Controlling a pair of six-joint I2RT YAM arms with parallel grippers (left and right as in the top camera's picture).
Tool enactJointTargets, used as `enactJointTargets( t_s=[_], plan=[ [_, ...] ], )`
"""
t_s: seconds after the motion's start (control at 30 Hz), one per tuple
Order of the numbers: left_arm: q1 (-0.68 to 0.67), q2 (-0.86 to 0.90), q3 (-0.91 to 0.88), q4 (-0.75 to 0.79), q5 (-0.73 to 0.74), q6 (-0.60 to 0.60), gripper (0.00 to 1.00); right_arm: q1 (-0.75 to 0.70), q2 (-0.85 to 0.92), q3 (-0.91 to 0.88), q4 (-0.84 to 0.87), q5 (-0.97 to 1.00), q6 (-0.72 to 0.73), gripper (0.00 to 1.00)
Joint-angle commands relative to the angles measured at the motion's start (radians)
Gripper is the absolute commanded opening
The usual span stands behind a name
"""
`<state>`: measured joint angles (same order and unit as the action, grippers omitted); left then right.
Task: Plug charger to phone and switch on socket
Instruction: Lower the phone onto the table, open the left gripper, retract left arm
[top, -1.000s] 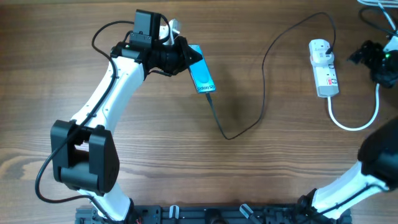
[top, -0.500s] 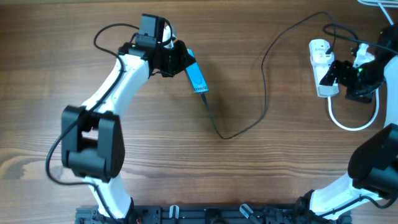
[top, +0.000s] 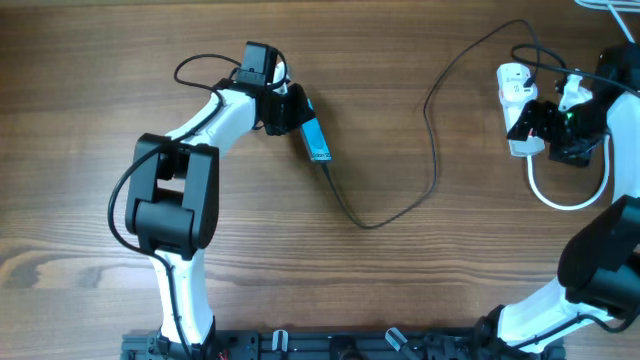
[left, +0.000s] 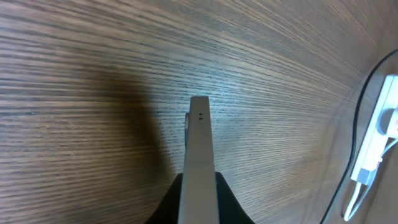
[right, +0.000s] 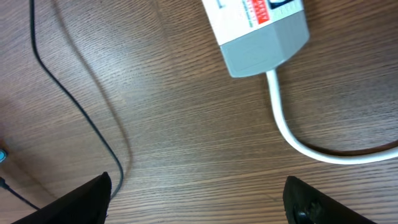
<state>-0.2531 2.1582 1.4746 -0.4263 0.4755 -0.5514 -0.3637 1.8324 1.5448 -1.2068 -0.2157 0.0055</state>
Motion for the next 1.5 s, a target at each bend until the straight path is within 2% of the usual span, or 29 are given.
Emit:
enactJointTargets(
  t_s=[0.0, 0.03, 0.07, 0.13, 0.2, 0.3, 0.47, 0.6, 0.7, 0.73, 0.83, 0.87, 1.03, 1.13, 1.27, 1.47],
  plan=[
    [-0.019, 0.026, 0.008, 0.004, -0.058, 0.024, 0.04, 0.032, -0.009, -0.008, 0.002, 0.013, -0.003, 0.89],
    [-0.023, 0.032, 0.008, 0.004, -0.069, 0.024, 0.04, 0.039, -0.009, -0.008, 0.002, 0.013, -0.003, 0.89],
    [-0.025, 0.034, 0.008, 0.004, -0.08, 0.024, 0.09, 0.043, -0.009, -0.008, 0.002, 0.013, -0.003, 0.89],
    [-0.026, 0.034, 0.008, 0.008, -0.089, 0.024, 0.25, 0.052, -0.009, -0.008, 0.001, 0.013, -0.005, 0.9],
    [-0.023, 0.034, 0.008, 0.007, -0.103, 0.024, 0.35, 0.053, -0.009, -0.008, -0.002, 0.013, -0.005, 0.9],
    [-0.027, 0.034, 0.008, 0.0, -0.115, 0.024, 0.34, 0.053, -0.009, -0.008, -0.01, 0.013, -0.005, 0.91],
    [-0.029, 0.034, 0.008, -0.009, -0.129, 0.033, 0.54, 0.053, -0.009, -0.008, -0.032, 0.013, -0.004, 0.91],
    [0.021, 0.019, 0.011, -0.066, -0.124, 0.047, 0.55, 0.053, -0.009, -0.008, -0.009, 0.014, -0.006, 0.95],
    [0.094, -0.04, 0.011, -0.166, -0.071, 0.047, 0.56, 0.052, -0.009, -0.008, -0.007, 0.077, -0.003, 0.98],
    [0.116, -0.068, 0.011, -0.199, -0.065, 0.048, 0.59, 0.052, -0.009, -0.008, -0.01, 0.079, 0.006, 0.98],
    [0.183, -0.157, 0.011, -0.259, -0.065, 0.047, 0.95, 0.052, -0.009, -0.008, -0.003, 0.097, 0.021, 1.0],
    [0.202, -0.179, 0.011, -0.278, -0.065, 0.047, 1.0, 0.052, -0.009, -0.008, 0.003, 0.097, 0.021, 1.0],
    [0.252, -0.21, 0.011, -0.354, -0.065, 0.047, 1.0, 0.052, -0.009, -0.008, 0.144, 0.097, 0.021, 1.0],
    [0.25, -0.209, 0.011, -0.395, -0.065, 0.047, 1.0, 0.052, -0.009, -0.008, 0.321, 0.097, 0.021, 1.0],
    [0.251, -0.209, 0.011, -0.394, -0.066, 0.047, 1.0, 0.052, -0.009, -0.008, 0.472, 0.097, 0.021, 1.0],
    [0.251, -0.209, 0.011, -0.394, -0.066, 0.047, 1.0, 0.052, -0.009, -0.008, 0.504, 0.097, 0.021, 1.0]
  ],
)
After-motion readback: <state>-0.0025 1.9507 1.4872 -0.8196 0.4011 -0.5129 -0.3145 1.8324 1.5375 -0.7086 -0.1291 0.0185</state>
